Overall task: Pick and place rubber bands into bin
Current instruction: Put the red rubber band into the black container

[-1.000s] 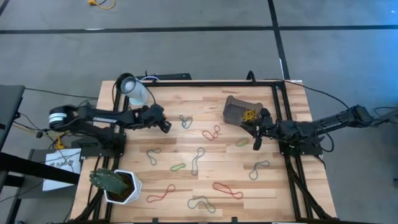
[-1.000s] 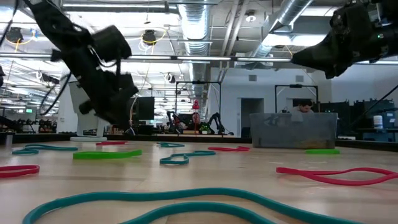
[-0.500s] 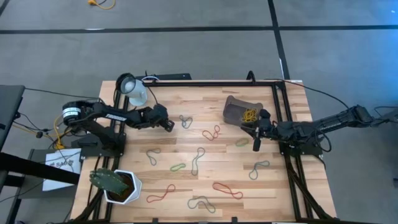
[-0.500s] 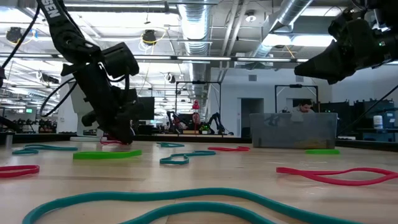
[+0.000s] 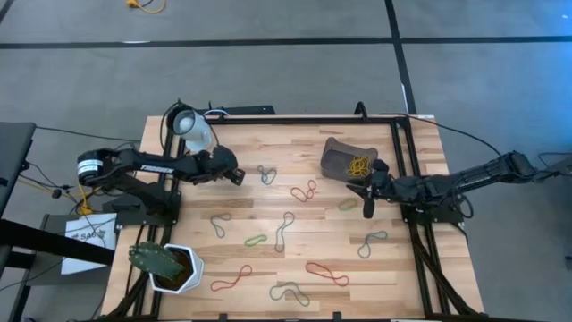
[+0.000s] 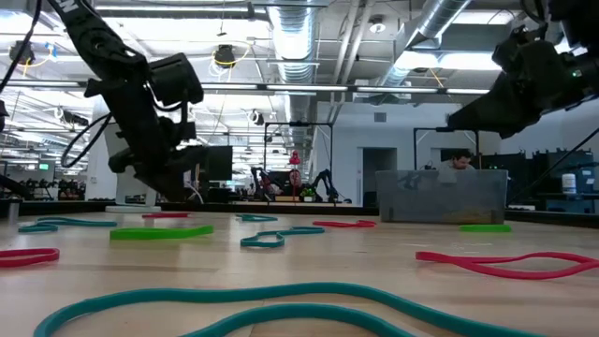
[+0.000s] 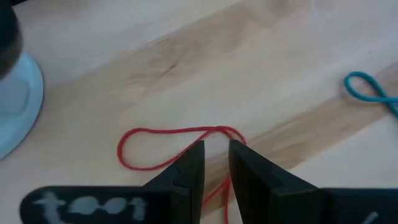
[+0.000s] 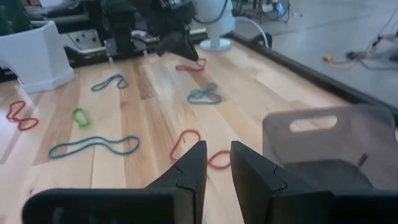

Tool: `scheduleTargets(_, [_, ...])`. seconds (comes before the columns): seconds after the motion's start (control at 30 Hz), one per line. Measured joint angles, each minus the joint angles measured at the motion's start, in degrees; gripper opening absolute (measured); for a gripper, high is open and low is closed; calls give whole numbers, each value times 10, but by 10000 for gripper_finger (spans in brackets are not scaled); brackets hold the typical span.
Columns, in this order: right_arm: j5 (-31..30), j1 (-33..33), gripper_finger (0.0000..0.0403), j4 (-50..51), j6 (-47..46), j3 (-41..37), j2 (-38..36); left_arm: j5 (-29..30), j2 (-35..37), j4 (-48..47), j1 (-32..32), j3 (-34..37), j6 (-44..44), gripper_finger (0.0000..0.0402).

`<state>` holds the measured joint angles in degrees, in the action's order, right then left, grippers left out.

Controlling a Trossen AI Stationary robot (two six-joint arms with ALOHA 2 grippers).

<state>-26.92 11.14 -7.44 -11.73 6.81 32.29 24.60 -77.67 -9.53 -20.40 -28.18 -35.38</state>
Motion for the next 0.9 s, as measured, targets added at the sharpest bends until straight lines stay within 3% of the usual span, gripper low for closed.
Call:
scheduleTargets(0.33, [0, 0, 66, 10, -19, 0, 0, -29, -47, 64, 2, 3, 21, 62])
scheduleTargets(0.73, [-1, 0, 66, 12, -19, -20, 0, -13, -85, 79, -1, 1, 22, 62])
scheduleTargets(0.9, [-2, 0, 66, -4, -19, -21, 0, -15, -86, 80, -1, 2, 30, 39])
